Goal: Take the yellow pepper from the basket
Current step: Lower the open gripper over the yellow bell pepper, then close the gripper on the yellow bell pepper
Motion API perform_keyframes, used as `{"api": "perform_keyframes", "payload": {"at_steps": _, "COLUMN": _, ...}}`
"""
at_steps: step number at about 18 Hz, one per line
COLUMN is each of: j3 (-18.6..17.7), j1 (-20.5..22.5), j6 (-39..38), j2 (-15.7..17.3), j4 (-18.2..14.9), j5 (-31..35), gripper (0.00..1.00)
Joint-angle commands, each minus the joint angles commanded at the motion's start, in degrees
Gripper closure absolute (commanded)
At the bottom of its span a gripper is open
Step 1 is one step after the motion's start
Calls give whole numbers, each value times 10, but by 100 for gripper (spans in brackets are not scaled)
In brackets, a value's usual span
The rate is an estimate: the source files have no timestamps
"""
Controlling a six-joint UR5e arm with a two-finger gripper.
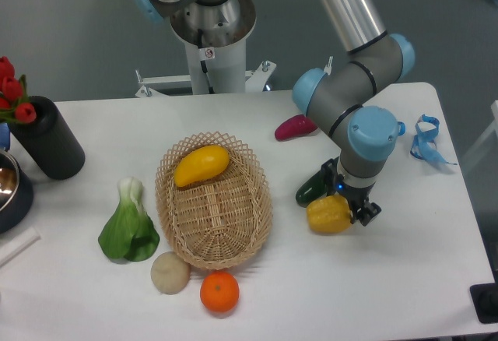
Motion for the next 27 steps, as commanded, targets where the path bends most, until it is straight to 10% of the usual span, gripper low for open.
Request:
{"api": "perform_keyframes", "payload": {"at_steps": 5, "j3": 8, "j1": 0, "j6": -4, "j2": 2, "j4": 0, "j5": 0, "gripper": 1}}
{"api": "perform_keyframes", "payload": {"at_steps": 17, "j3": 12, "j1": -17, "j6": -25, "j2": -13, "j4": 1, "j5": 1, "gripper": 1}}
{"api": "perform_keyframes", "payload": {"at_steps": 27, "j3": 10, "j1": -22, "j6": -35, "j2": 0, "j4": 0, "j5": 9, "gripper": 36}}
